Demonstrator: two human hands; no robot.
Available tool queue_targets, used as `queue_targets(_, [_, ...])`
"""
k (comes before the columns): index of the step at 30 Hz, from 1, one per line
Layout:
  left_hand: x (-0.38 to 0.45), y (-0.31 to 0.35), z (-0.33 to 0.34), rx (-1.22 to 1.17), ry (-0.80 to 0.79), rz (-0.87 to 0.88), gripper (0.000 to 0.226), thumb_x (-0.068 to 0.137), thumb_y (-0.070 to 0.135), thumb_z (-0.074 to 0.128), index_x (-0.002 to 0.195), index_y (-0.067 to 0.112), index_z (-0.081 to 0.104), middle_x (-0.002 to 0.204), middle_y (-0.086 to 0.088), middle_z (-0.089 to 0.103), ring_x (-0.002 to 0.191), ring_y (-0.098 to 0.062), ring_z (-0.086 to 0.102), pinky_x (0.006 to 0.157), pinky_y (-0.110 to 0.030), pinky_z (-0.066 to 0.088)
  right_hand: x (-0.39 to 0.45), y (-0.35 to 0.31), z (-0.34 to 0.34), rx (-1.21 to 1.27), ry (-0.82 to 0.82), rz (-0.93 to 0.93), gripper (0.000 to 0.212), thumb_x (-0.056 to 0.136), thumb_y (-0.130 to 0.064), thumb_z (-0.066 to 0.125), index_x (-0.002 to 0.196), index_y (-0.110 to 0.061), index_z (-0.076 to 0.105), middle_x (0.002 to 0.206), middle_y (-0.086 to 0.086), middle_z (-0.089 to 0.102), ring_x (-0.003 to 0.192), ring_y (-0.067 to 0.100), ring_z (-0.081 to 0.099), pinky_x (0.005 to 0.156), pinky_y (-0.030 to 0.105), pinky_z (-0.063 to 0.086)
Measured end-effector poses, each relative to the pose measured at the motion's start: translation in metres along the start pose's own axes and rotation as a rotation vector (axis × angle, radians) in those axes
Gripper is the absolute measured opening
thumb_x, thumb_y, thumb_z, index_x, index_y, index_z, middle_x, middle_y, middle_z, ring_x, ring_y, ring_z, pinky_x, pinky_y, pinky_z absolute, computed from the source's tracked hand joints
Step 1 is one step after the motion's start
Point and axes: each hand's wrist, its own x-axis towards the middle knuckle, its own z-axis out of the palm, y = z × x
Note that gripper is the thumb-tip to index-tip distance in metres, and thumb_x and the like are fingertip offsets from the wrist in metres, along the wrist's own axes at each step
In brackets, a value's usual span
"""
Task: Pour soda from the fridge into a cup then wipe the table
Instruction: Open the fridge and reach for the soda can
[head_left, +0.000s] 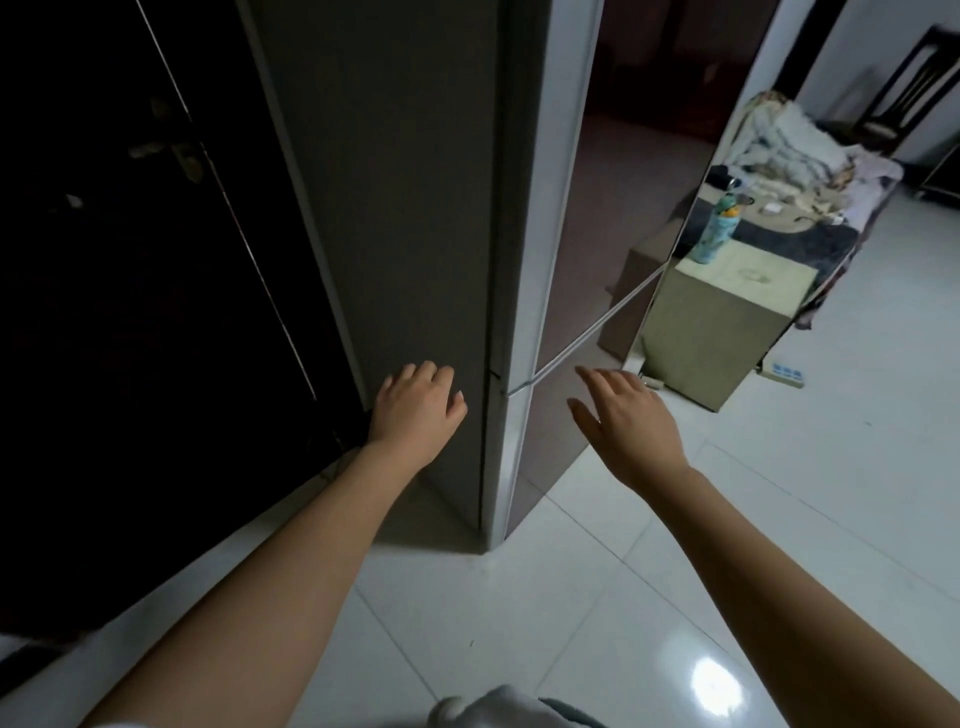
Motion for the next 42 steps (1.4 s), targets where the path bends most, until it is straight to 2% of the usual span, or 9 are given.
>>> queue_targets(10, [0.064, 0.006, -0.048, -0.014, 0.158, 0.082, 0.044, 0.097, 0.034, 0.034, 0.135, 0.015, 0.041, 0.134, -0.005, 0.049, 0.123, -0.021, 0.044, 0.100, -0.035, 0.035, 0.061, 0.000, -0.058, -0.042, 0.219, -0.038, 0.052, 0.096, -0.040, 0.039, 0.140, -0.014, 0.033, 0.138, 0.009, 0.048, 0.128, 0.026, 0.041, 0.099, 0.039, 0.040])
queue_targets(15, [0.090, 0.013, -0.069, -0.066, 0.227, 0.105, 0.047, 0.097, 0.034, 0.036, 0.140, 0.016, 0.034, 0.141, -0.004, 0.042, 0.128, -0.020, 0.039, 0.102, -0.034, 0.035, 0.098, -0.003, -0.092, -0.021, 0.307, -0.060, 0.054, 0.096, -0.040, 0.039, 0.142, -0.014, 0.029, 0.141, 0.008, 0.043, 0.129, 0.026, 0.039, 0.099, 0.037, 0.039])
queue_targets(18, [0.105, 0.014, -0.075, -0.069, 0.213, 0.114, 0.055, 0.095, 0.036, 0.043, 0.143, 0.014, 0.028, 0.147, -0.006, 0.033, 0.134, -0.023, 0.033, 0.108, -0.037, 0.030, 0.119, -0.008, -0.109, 0.058, 0.307, -0.052, 0.064, 0.095, -0.044, 0.037, 0.147, -0.016, 0.013, 0.151, 0.008, 0.028, 0.137, 0.025, 0.028, 0.106, 0.037, 0.033])
queue_targets(22, [0.117, 0.013, -0.076, -0.091, 0.184, 0.120, 0.063, 0.093, 0.035, 0.047, 0.145, 0.013, 0.021, 0.151, -0.009, 0.025, 0.139, -0.026, 0.026, 0.114, -0.039, 0.022, 0.141, -0.016, -0.120, 0.225, 0.240, -0.039, 0.085, 0.089, -0.052, 0.043, 0.146, -0.018, -0.011, 0.157, 0.005, -0.003, 0.144, 0.023, 0.008, 0.111, 0.034, 0.022])
queue_targets(26, [0.122, 0.012, -0.068, -0.166, 0.160, 0.122, 0.075, 0.092, 0.040, 0.047, 0.149, 0.022, 0.001, 0.157, -0.005, 0.009, 0.144, -0.024, 0.014, 0.115, -0.039, 0.016, 0.155, -0.028, -0.122, 0.323, 0.239, -0.041, 0.103, 0.083, -0.056, 0.051, 0.143, -0.013, -0.020, 0.155, 0.006, -0.018, 0.144, 0.023, -0.004, 0.112, 0.033, 0.016])
queue_targets(29, [0.128, 0.012, -0.063, -0.107, 0.108, 0.120, 0.075, 0.094, 0.041, 0.043, 0.148, 0.022, -0.005, 0.158, -0.003, 0.001, 0.145, -0.021, 0.007, 0.117, -0.039, 0.011, 0.164, -0.042, -0.119, 0.409, 0.278, 0.004, 0.111, 0.080, -0.052, 0.060, 0.143, -0.012, -0.021, 0.154, 0.007, -0.022, 0.143, 0.024, -0.010, 0.111, 0.034, 0.014])
queue_targets(32, [0.130, 0.010, -0.060, -0.091, 0.108, 0.131, 0.074, 0.093, 0.041, 0.043, 0.149, 0.023, -0.002, 0.158, -0.003, 0.002, 0.145, -0.020, 0.008, 0.117, -0.039, 0.012, 0.169, -0.052, -0.113, 0.482, 0.341, 0.047, 0.114, 0.078, -0.045, 0.066, 0.142, -0.011, -0.022, 0.154, 0.006, -0.022, 0.143, 0.025, -0.013, 0.105, 0.028, 0.009])
queue_targets(36, [0.127, 0.008, -0.056, -0.094, 0.124, 0.153, 0.071, 0.093, 0.040, 0.045, 0.149, 0.024, 0.004, 0.158, -0.003, 0.007, 0.145, -0.020, 0.011, 0.118, -0.040, 0.014, 0.171, -0.054, -0.106, 0.524, 0.417, 0.054, 0.113, 0.077, -0.038, 0.069, 0.144, -0.011, -0.018, 0.155, 0.005, -0.018, 0.143, 0.024, -0.012, 0.097, 0.022, 0.007])
queue_targets(42, [0.121, 0.014, -0.048, -0.105, 0.006, 0.137, 0.070, 0.094, 0.040, 0.041, 0.148, 0.029, -0.003, 0.158, -0.001, 0.002, 0.145, -0.021, 0.007, 0.118, -0.042, 0.014, 0.171, -0.058, -0.104, 0.545, 0.456, 0.060, 0.110, 0.078, -0.028, 0.071, 0.144, -0.009, -0.015, 0.156, 0.007, -0.015, 0.143, 0.024, -0.010, 0.095, 0.019, 0.007])
